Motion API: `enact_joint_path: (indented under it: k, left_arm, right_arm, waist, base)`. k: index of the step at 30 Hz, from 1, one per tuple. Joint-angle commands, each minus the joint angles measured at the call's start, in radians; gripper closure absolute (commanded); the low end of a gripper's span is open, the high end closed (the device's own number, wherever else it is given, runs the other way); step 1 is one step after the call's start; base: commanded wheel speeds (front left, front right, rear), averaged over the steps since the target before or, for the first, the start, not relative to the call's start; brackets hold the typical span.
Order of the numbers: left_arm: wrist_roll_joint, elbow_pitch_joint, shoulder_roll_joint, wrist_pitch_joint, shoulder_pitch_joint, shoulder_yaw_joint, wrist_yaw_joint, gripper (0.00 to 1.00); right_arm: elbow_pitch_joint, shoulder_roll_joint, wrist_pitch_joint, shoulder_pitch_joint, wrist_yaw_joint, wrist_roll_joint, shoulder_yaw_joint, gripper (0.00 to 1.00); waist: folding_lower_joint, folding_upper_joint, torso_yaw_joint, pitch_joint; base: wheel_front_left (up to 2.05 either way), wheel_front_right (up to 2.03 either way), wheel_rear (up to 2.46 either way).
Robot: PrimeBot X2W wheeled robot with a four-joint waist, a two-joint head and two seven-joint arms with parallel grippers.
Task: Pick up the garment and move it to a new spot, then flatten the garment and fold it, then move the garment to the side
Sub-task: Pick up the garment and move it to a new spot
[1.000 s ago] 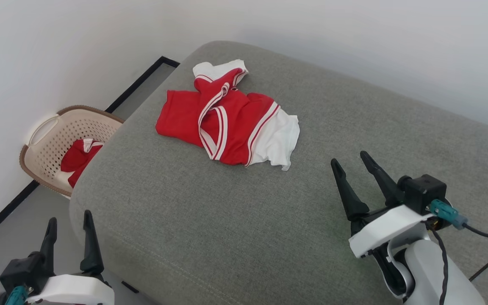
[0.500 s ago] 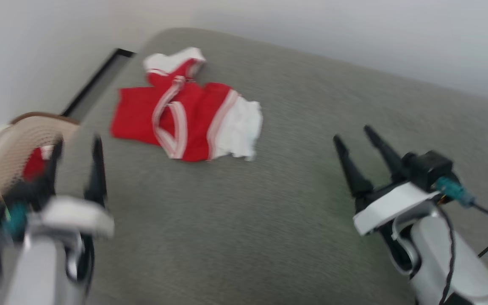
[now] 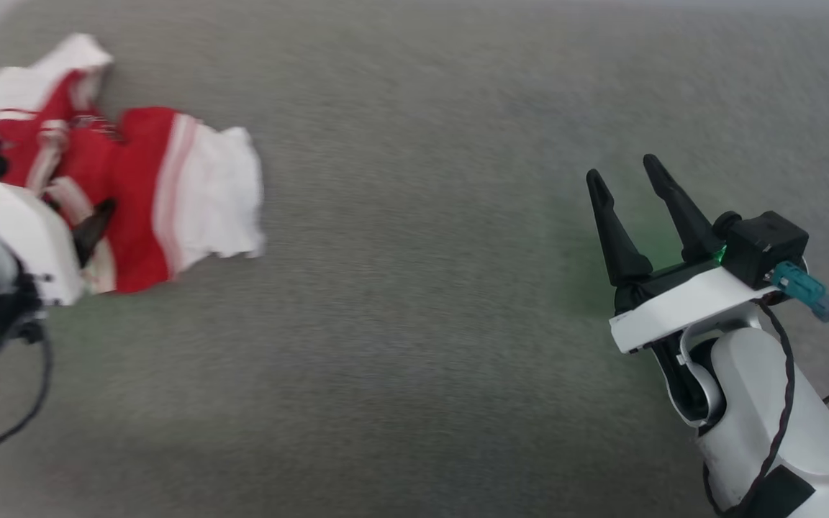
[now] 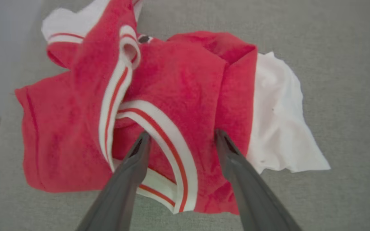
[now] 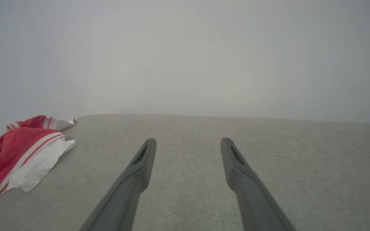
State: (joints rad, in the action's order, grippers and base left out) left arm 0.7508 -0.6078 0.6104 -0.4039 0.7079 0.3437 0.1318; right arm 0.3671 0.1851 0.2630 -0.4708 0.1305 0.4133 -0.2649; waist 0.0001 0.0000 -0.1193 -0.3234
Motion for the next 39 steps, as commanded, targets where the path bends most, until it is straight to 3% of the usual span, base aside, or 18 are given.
enact_joint_path:
  k: [1, 7, 14, 15, 16, 17, 18, 22, 31, 39]
  left_arm:
    - [0.058, -0.017, 0.033, -0.052, 0.022, 0.012, -0.003, 0.00]
    - [0.173, -0.107, 0.113, -0.164, 0.057, 0.042, -0.003, 0.00]
    - [0.220, -0.230, 0.089, -0.254, 0.046, 0.103, -0.004, 0.00]
    - [0.229, -0.238, 0.078, -0.263, 0.045, 0.108, -0.004, 0.09]
    - [0.242, -0.242, 0.067, -0.272, 0.041, 0.116, -0.004, 0.40]
    - [0.261, -0.244, 0.054, -0.279, 0.035, 0.122, -0.004, 0.59]
    - [0.282, -0.244, 0.041, -0.291, 0.029, 0.125, -0.004, 1.00]
    - [0.318, -0.225, 0.031, -0.289, 0.017, 0.137, -0.001, 1.00]
    - [0.302, -0.142, 0.112, -0.132, 0.078, 0.175, 0.004, 1.00]
    - [0.420, 0.063, 0.140, -0.118, 0.126, 0.195, 0.000, 1.00]
  right_arm:
    - [-0.009, -0.011, 0.002, -0.008, 0.001, -0.005, 0.005, 0.00]
    - [-0.033, -0.027, 0.002, -0.035, 0.001, -0.015, 0.014, 0.00]
    - [-0.073, -0.030, 0.002, -0.066, 0.001, -0.034, 0.001, 0.00]
    - [-0.079, -0.031, 0.002, -0.067, 0.001, -0.037, -0.002, 0.00]
    - [-0.086, -0.033, 0.002, -0.069, 0.001, -0.041, -0.003, 0.00]
    - [-0.094, -0.034, 0.002, -0.069, 0.001, -0.045, -0.005, 0.00]
    - [-0.099, -0.035, 0.002, -0.068, 0.001, -0.049, -0.008, 0.00]
    - [-0.115, -0.036, 0.002, -0.059, 0.001, -0.056, -0.011, 0.00]
    - [-0.103, -0.039, 0.002, -0.023, 0.001, -0.046, -0.007, 0.00]
    - [-0.095, -0.062, 0.002, 0.023, 0.001, -0.029, 0.016, 0.00]
  waist:
    - [-0.0001, 0.0000, 0.090, -0.086]
    - [-0.0001, 0.0000, 0.155, -0.151]
    - [-0.0001, 0.0000, 0.193, -0.212]
    - [-0.0001, 0.0000, 0.195, -0.215]
    - [-0.0001, 0.0000, 0.197, -0.217]
    - [-0.0001, 0.0000, 0.198, -0.217]
    - [-0.0001, 0.0000, 0.198, -0.216]
    - [-0.0001, 0.0000, 0.194, -0.201]
    - [-0.0001, 0.0000, 0.166, -0.085]
    - [-0.0001, 0.0000, 0.176, 0.003]
  base:
    - [0.00, 0.00, 0.00]
    - [0.00, 0.00, 0.00]
    - [0.00, 0.00, 0.00]
    - [0.00, 0.00, 0.00]
    - [0.00, 0.00, 0.00]
    - [0.00, 0.00, 0.00]
    - [0.00, 0.00, 0.00]
    - [0.00, 0.00, 0.00]
    - [0.00, 0.00, 0.00]
    - [0.00, 0.00, 0.00]
